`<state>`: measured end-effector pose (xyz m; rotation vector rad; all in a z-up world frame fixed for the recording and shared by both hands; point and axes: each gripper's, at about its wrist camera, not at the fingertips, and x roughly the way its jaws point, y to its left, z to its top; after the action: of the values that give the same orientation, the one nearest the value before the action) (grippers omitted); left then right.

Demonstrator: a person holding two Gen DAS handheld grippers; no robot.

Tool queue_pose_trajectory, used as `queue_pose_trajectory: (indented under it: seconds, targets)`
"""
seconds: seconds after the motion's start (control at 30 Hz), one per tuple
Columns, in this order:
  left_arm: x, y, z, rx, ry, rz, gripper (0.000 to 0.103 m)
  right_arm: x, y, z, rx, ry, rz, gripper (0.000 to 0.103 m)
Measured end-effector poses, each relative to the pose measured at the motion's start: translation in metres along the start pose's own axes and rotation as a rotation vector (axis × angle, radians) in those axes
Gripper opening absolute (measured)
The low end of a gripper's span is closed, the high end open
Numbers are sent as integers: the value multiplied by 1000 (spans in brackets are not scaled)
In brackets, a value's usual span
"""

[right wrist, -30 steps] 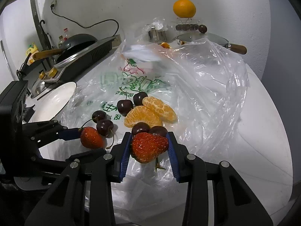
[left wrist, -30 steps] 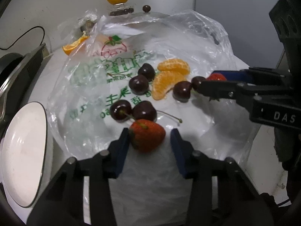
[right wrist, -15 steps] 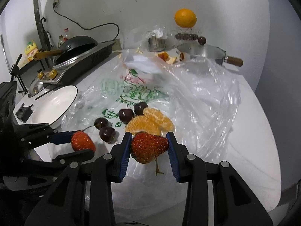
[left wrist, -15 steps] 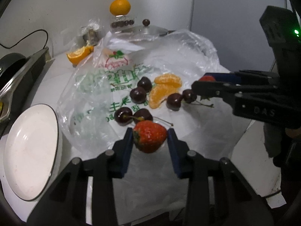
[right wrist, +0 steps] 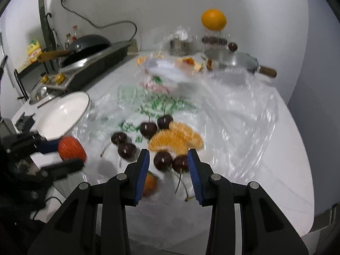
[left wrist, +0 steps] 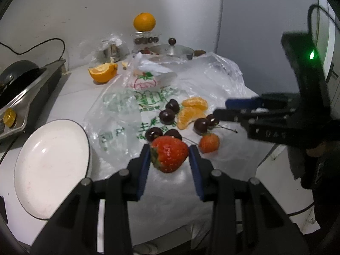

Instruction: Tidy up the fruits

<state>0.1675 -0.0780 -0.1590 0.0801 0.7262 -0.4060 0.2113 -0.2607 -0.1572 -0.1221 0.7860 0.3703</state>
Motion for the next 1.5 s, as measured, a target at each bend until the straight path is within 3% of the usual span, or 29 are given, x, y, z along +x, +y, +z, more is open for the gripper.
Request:
queue_pose_trajectory:
  seconds: [0.3, 0.47, 0.7, 0.73, 0.8, 1.5]
  targets:
    - [-10, 6, 0, -7, -20, 21, 37, 16, 13, -11, 19, 55, 92, 41]
    - [-16, 14, -1, -21, -31, 42, 37, 22, 23, -10, 21, 84, 127, 48]
    - [-28, 29, -7, -41, -45, 73, 37, 35, 40, -18, 13, 152, 162, 47]
    - [-29, 31, -8, -42, -47, 76, 37, 37, 43, -19, 10, 156, 159, 43]
    - [-33, 35, -10, -44, -52, 84, 37, 36, 46, -19, 5, 153, 164, 34]
    - [-54, 91, -32, -137, -75, 168, 37, 3, 57, 25, -47, 11, 51, 33]
